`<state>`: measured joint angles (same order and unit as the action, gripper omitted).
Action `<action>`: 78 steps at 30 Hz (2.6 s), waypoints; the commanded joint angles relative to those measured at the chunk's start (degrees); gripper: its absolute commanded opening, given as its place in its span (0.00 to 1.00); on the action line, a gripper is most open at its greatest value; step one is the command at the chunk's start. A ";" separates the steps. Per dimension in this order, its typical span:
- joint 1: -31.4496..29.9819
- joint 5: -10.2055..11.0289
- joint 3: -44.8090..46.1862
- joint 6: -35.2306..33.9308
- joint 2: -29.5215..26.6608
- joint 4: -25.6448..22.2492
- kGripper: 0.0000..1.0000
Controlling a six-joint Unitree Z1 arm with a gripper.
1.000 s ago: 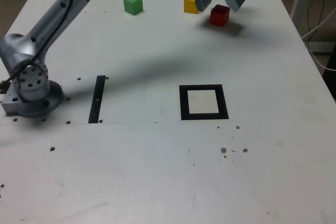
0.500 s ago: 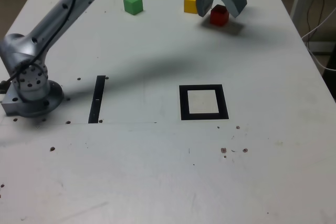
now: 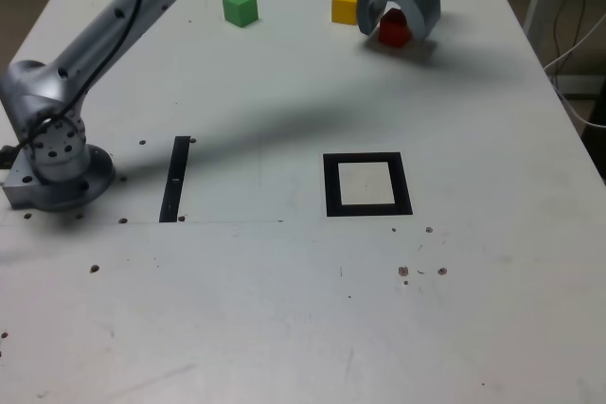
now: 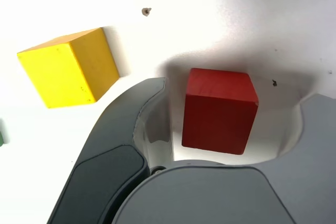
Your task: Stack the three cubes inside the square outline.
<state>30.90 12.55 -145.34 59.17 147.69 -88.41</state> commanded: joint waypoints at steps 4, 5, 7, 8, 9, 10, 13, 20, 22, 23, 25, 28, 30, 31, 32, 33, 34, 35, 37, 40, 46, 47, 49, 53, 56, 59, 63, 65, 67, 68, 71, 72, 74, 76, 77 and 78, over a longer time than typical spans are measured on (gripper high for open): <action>-0.42 0.74 -0.13 0.22 0.27 -0.16 0.41; -0.48 0.82 -0.11 0.24 0.29 -0.23 0.41; -0.56 0.96 -0.09 0.24 0.30 -0.31 0.40; -0.59 1.00 -0.07 0.24 0.29 -0.35 0.40; -0.60 1.04 -0.06 0.24 0.28 -0.39 0.40; -0.61 1.07 -0.06 0.24 0.28 -0.43 0.40; -0.71 1.28 -0.17 0.24 0.26 -0.63 0.40; -1.26 1.58 -1.81 0.27 0.73 -1.88 0.40; -1.32 1.60 -2.72 0.29 1.15 -2.59 0.40; -1.34 1.60 -3.15 0.31 1.36 -2.94 0.40; -1.38 1.60 -3.89 0.34 1.68 -3.53 0.40; -1.41 1.60 -4.38 0.34 1.80 -4.07 0.40; -1.43 1.60 -4.60 0.33 1.79 -4.35 0.40; -1.44 1.60 -4.70 0.33 1.79 -4.48 0.40; -1.45 1.60 -4.77 0.33 1.79 -4.60 0.40; -1.48 1.60 -4.85 0.33 1.79 -4.73 0.40; -1.52 1.59 -4.94 0.33 1.77 -4.85 0.40; -1.57 1.58 -5.03 0.33 1.74 -4.96 0.40; -1.71 1.55 -5.07 0.28 1.54 -5.12 0.40; -2.01 1.51 -4.06 -0.25 0.34 -5.07 0.40; -3.01 1.25 1.93 -4.18 -5.48 -4.45 0.40; -3.31 1.16 3.20 -5.00 -6.53 -4.28 0.40; -4.04 0.93 5.98 -6.69 -8.62 -3.79 0.40; -5.93 0.56 12.04 -10.00 -12.60 -2.20 0.40; -7.33 0.11 17.36 -12.92 -15.77 -0.13 0.40; -8.59 -0.57 23.19 -16.44 -19.31 2.39 0.39; -10.58 -1.32 30.51 -21.94 -23.92 4.79 0.39; -11.62 -1.47 33.39 -24.51 -25.63 5.53 0.39; -12.64 -1.68 36.19 -27.03 -27.17 6.33 0.39; -13.17 -1.84 37.58 -28.26 -27.89 6.77 0.39; -14.82 -2.45 41.46 -31.74 -29.94 8.15 0.39; -15.42 -2.72 42.59 -32.82 -30.55 8.56 0.39; -16.71 -3.23 44.60 -34.92 -31.71 9.37 0.38; -18.18 -3.70 46.28 -37.04 -32.80 10.06 0.38; -18.94 -3.94 47.04 -38.12 -33.30 10.36 0.38; -19.69 -4.21 47.79 -39.21 -33.80 10.67 0.38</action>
<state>12.09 8.64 -98.34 21.15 115.00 -78.09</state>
